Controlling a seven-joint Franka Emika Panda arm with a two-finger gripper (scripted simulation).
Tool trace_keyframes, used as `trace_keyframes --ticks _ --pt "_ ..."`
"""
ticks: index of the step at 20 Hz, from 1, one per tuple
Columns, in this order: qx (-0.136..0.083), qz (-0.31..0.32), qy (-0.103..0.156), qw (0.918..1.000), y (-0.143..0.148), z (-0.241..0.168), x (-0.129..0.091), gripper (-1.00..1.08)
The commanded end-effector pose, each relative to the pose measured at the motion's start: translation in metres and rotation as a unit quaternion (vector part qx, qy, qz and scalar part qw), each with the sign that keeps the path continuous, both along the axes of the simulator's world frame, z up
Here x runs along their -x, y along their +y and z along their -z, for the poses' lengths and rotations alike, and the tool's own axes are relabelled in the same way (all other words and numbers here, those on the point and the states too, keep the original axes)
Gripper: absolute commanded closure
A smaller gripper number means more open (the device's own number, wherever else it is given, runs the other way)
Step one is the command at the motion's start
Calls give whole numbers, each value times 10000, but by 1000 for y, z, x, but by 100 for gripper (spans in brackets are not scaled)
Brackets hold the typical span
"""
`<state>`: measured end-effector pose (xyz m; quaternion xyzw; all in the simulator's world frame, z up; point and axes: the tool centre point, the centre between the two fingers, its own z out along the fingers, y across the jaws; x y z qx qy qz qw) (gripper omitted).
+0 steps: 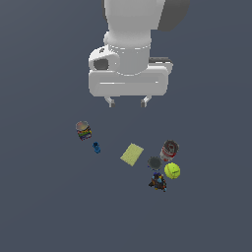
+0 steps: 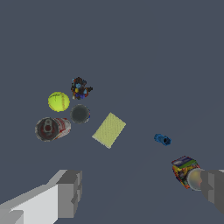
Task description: Pick up a designated object from a clutter of objects.
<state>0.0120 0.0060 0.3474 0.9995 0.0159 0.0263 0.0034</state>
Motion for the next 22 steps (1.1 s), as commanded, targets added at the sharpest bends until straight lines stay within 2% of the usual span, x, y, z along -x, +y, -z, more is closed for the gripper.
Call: trace_keyframes --ticks 1,15,22 --pt "0 0 0 10000 0 0 0 -92" --pt "113 -174 -1 9998 -10 -7 1 -92" --pt "162 -461 22 9988 -5 2 -8 -92"
